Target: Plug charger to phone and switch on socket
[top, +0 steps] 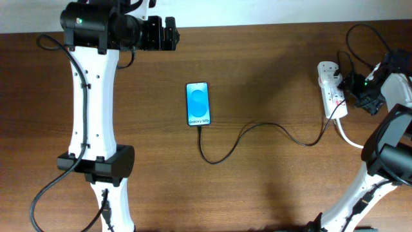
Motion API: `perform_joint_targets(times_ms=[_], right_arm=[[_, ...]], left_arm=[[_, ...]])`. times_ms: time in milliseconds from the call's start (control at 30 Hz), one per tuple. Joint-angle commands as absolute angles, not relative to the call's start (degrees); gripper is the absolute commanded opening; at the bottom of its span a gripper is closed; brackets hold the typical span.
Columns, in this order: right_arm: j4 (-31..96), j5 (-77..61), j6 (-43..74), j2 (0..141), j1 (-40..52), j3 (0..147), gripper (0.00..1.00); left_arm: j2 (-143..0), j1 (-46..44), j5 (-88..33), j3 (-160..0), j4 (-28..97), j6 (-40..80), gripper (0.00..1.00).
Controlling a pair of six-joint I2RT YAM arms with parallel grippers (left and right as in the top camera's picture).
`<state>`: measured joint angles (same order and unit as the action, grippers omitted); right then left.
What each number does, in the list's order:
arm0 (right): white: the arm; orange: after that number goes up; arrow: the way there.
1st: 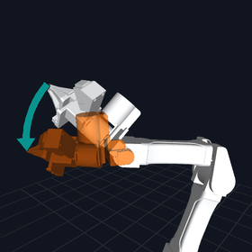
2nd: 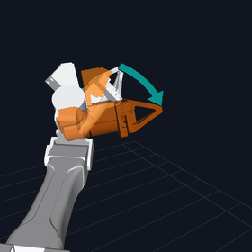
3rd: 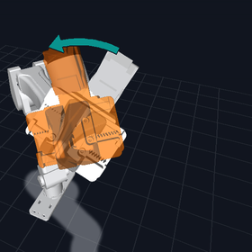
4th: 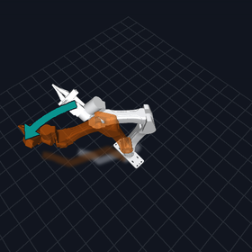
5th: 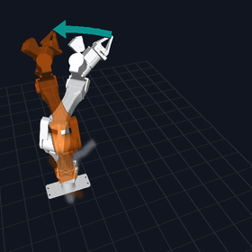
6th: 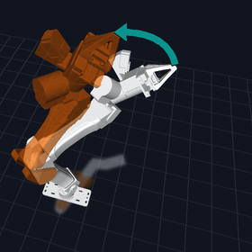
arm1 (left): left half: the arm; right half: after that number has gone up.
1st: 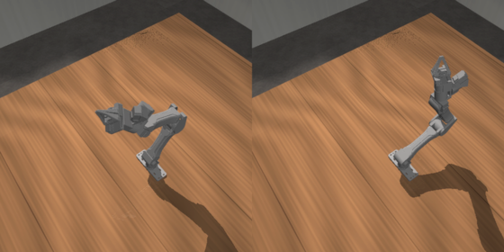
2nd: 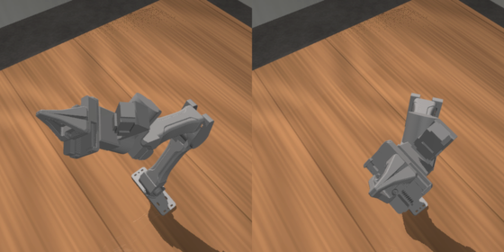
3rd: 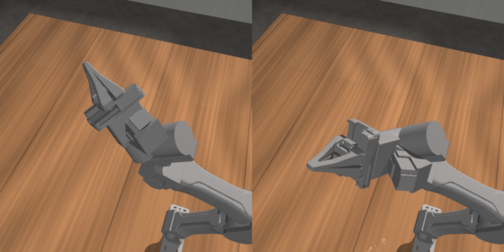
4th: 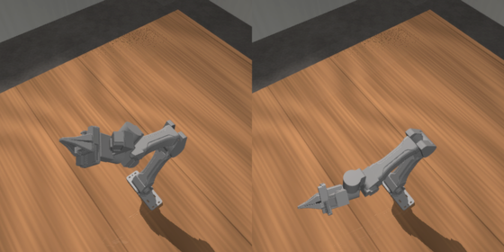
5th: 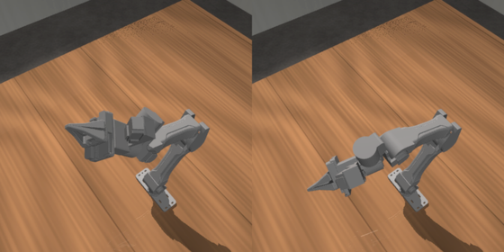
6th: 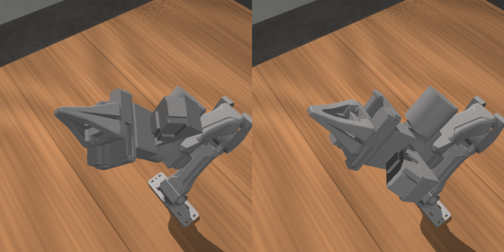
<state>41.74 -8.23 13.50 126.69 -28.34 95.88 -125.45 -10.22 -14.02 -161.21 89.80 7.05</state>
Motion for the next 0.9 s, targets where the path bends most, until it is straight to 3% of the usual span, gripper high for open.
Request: perform_joint_targets(times_ms=[0, 233, 367, 500, 600, 733, 867], right_arm=[[41.6, -10.0, 12.4, 128.0, -25.4, 91.6, 0.99], [47.0, -5.5, 13.5, 125.7, -30.4, 98.8, 0.99], [56.9, 2.2, 13.5, 116.2, -32.6, 110.8, 0.98], [63.3, -4.3, 10.0, 101.8, -31.0, 115.1, 0.99], [66.2, -13.5, 5.7, 90.8, -28.1, 115.1, 0.98], [77.0, -16.3, 1.7, 76.9, -16.6, 115.1, 0.99], [89.1, -16.3, 2.1, 72.4, -9.6, 115.1, 0.98]], left_arm=[[-123.7, -10.3, -13.5, -161.5, 89.7, 6.5, 0.99], [-123.7, -10.3, -13.5, -161.5, 89.7, 6.5, 0.99], [-123.7, -10.3, -13.5, -161.5, 89.7, 6.5, 0.99], [-123.7, -10.3, -13.5, -161.5, 89.7, 6.5, 1.0], [-123.7, -10.3, -13.5, -161.5, 89.7, 6.5, 0.99], [-123.7, -10.3, -13.5, -161.5, 89.7, 6.5, 1.0], [-123.7, -10.3, -13.5, -161.5, 89.7, 6.5, 0.99]])
